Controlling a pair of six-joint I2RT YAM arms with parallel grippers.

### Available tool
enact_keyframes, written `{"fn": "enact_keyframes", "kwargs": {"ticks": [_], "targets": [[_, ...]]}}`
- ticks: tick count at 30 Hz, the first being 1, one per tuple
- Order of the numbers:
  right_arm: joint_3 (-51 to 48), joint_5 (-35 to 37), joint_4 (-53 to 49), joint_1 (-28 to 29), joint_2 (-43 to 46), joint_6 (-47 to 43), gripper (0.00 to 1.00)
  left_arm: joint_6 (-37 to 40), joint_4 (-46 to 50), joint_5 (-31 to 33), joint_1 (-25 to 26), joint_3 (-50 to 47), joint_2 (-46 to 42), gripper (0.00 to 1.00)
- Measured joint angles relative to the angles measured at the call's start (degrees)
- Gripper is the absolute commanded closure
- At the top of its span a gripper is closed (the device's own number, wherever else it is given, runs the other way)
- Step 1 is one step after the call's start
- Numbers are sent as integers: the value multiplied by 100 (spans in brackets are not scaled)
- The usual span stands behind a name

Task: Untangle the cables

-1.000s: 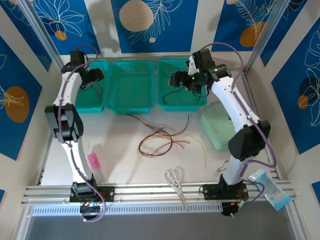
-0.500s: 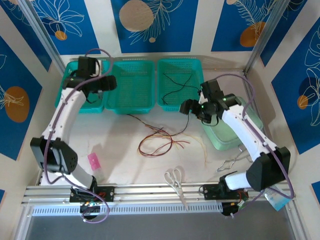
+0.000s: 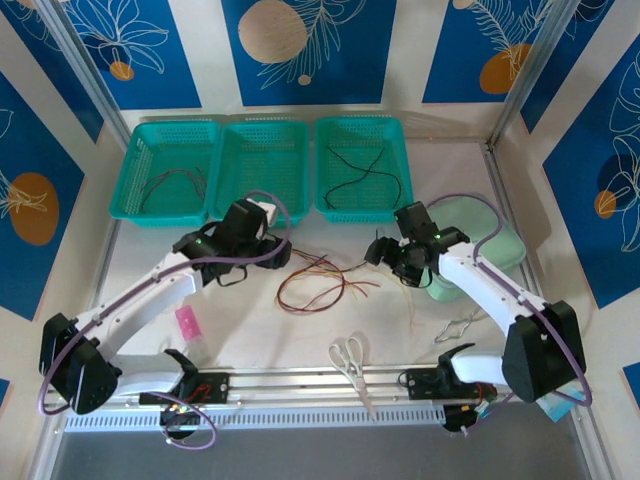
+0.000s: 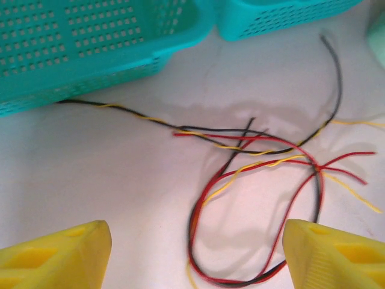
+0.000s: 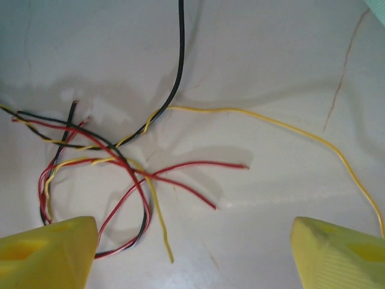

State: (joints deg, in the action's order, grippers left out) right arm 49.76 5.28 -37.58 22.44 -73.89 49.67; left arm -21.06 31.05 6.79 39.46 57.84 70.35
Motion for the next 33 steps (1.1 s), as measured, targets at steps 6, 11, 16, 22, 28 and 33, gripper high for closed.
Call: {"fn": "enact_keyframes", "kwargs": {"ticks": [6, 11, 16, 22, 28, 33], "targets": [[-44, 11, 745, -111, -658, 85, 36, -205, -568, -4, 297, -306, -9, 26], [-37, 15, 1154, -127, -1021, 66, 44, -267, -817, -9, 361, -306, 81, 26], [28, 37, 1432, -127, -1327, 85, 50, -310, -946, -26, 407, -306, 184, 27], [201, 79, 1687, -122, -1781, 74, 57, -358, -966, -35, 426, -306, 278, 27], [428, 129, 1827, -120, -2164, 26, 61, -516, -1093, -107, 428, -304, 286, 27], [457, 240, 1987, -114, -2317, 0, 62, -573, -1134, -140, 431, -210, 363, 27]]}}
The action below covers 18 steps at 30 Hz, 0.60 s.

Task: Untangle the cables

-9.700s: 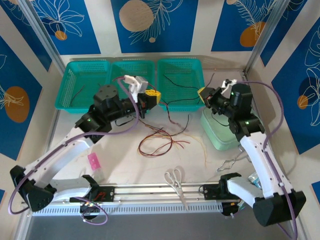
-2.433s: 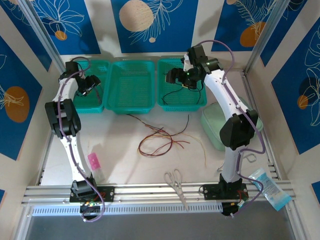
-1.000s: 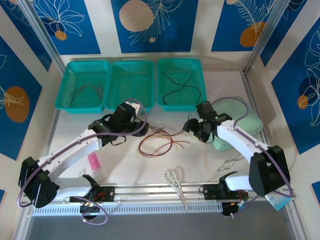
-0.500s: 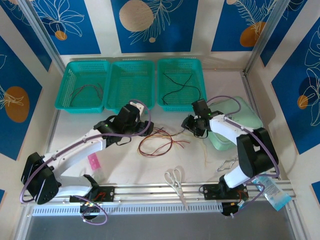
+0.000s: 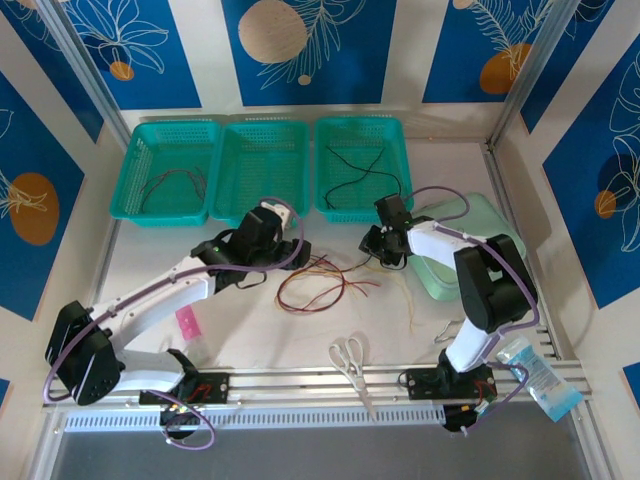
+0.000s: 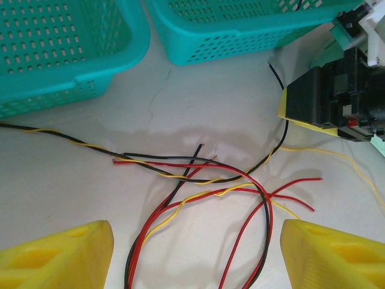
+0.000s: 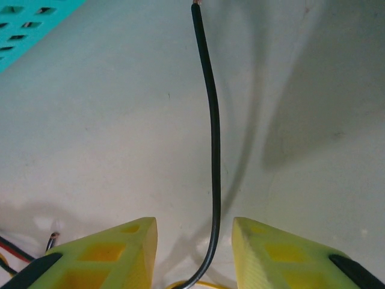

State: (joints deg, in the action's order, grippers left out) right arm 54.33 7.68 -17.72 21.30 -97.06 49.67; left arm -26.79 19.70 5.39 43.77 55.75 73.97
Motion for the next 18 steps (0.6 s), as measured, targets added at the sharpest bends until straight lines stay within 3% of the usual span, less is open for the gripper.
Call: {"fn": "enact_keyframes", "kwargs": {"ticks": [7, 18], "targets": [[2, 111, 98, 9, -173, -17, 69, 2, -26, -48, 2, 125, 101, 27], [-24, 254, 181, 11, -179, -50, 95, 4, -15, -83, 2, 131, 122, 27]]}}
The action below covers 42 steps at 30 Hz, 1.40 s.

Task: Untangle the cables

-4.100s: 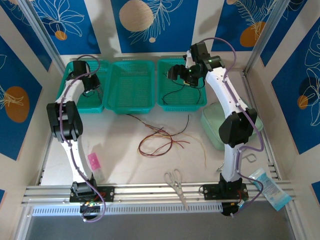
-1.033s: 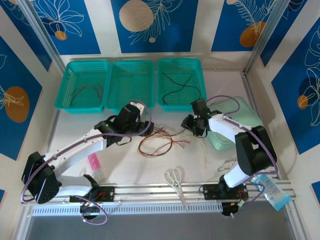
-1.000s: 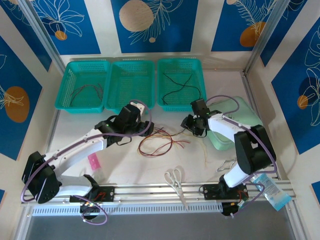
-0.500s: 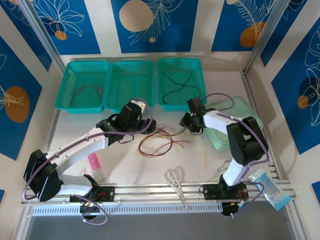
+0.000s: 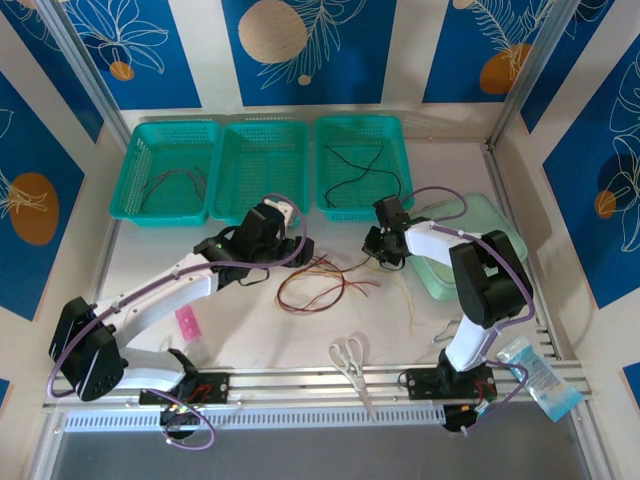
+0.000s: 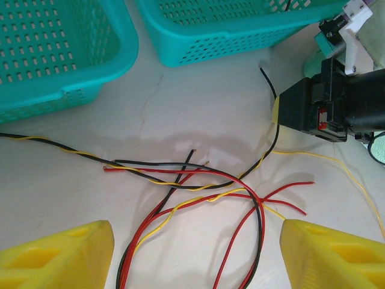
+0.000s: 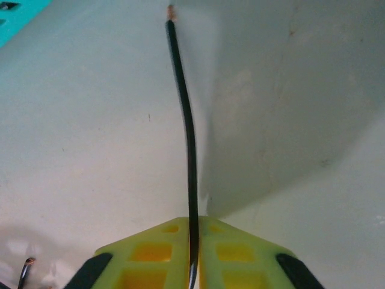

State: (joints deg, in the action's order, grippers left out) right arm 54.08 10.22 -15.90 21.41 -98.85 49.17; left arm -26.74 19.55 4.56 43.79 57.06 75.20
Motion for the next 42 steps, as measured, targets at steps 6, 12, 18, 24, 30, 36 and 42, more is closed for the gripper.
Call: {"fn": "enact_keyframes", "kwargs": {"ticks": [6, 12, 18, 24, 30, 36, 42], "targets": [[-190, 50, 42, 15, 306, 4, 100, 2, 15, 0, 0, 0, 0, 27], [-286, 210, -20, 122, 855, 96, 100, 2, 24, 0, 0, 0, -13, 27], [-417, 417, -125, 339, 1596, 234, 100, 2, 59, -4, 0, 0, -101, 27], [-428, 640, -247, 450, 2531, 175, 100, -103, 240, -59, -2, 197, -140, 27], [9, 782, -463, 485, 3283, -280, 100, -496, 437, -321, -164, 741, -140, 28], [503, 446, -426, 490, 3989, -887, 100, -643, 498, -782, -507, 1099, -144, 28], [938, -326, -70, 490, 4339, -1600, 100, -734, 535, -1375, -896, 1572, -142, 27]]}}
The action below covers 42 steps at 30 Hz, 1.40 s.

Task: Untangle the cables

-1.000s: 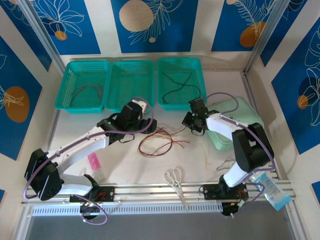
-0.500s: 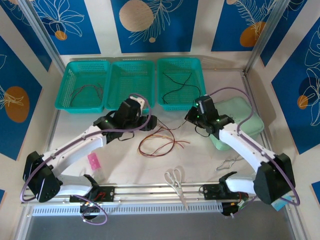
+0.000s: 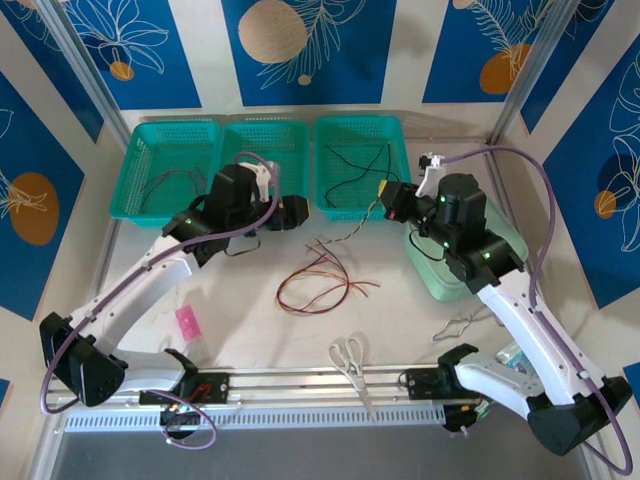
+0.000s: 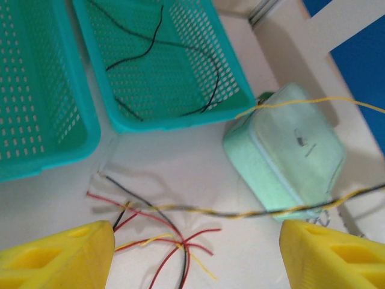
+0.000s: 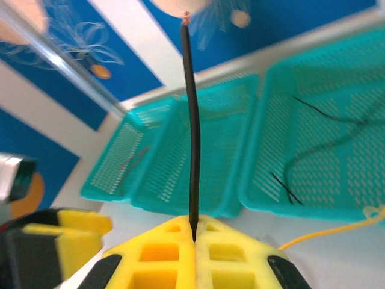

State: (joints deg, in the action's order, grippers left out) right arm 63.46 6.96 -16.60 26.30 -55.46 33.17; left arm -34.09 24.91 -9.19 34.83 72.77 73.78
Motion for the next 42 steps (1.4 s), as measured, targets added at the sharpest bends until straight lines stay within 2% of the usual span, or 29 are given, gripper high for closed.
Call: {"fn": "enact_keyframes", "kwargs": {"ticks": [6, 12, 21, 30, 42], "targets": [[15, -1145, 953, -81, 57, -848, 100, -310, -107, -824, -295, 737, 157, 27], [214, -2573, 1759, -369, -328, -1069, 100, -1193, -1163, -1904, -385, 702, 374, 28], [1202, -4275, 2186, -422, -1248, -1001, 100, -1919, -2017, -2518, -428, 699, 592, 29], [1412, -5062, 2601, -345, -1679, -763, 100, -2203, -2330, -2524, -435, 629, 597, 28], [1471, -5202, 2752, -249, -1755, -575, 100, -2570, -2817, -2487, -509, 415, 597, 28]]}}
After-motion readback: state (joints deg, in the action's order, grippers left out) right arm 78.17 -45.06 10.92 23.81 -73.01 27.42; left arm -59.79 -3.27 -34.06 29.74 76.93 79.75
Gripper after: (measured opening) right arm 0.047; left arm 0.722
